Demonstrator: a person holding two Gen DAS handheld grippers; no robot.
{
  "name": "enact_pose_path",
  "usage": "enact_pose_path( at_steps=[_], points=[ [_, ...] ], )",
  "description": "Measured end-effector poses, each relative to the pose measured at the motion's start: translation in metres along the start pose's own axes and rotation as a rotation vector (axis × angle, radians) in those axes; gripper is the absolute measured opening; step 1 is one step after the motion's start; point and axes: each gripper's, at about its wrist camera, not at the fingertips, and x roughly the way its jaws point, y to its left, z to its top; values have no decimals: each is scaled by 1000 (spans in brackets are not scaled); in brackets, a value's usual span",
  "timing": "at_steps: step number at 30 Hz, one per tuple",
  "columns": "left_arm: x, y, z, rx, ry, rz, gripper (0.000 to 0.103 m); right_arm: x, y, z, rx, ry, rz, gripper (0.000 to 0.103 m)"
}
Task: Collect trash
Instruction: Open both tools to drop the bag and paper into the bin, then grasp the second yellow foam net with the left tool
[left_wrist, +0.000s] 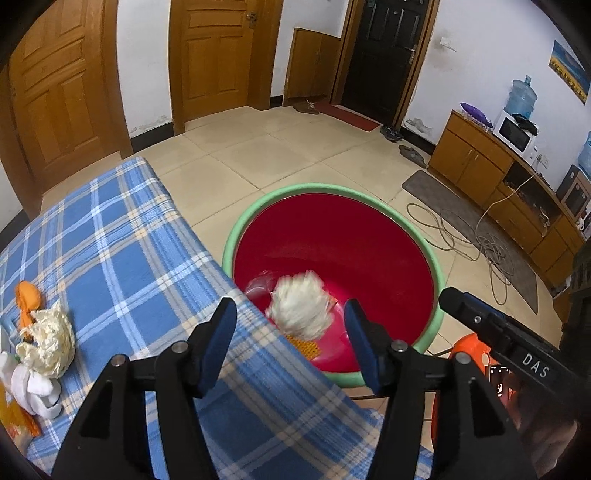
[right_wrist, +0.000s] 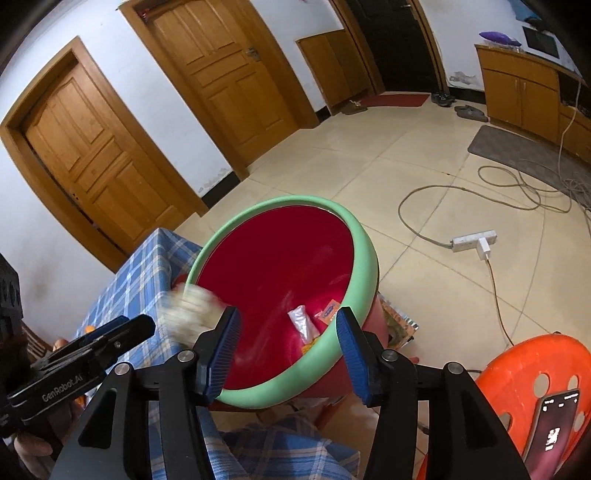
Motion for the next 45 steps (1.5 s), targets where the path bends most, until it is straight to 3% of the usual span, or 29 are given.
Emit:
enact_pose_path(
  at_steps=[14, 31, 45],
  points=[
    [-39, 39, -26, -113, -36, 70, 61, -5, 18, -7, -10, 17, 22, 60],
    [-100, 117, -52, -282, -123, 198, 62, -5, 74, -29, -107, 64, 92, 60],
    [-129, 179, -77, -388, -167, 353, 62, 0, 105, -41, -145, 108, 117, 61]
  ],
)
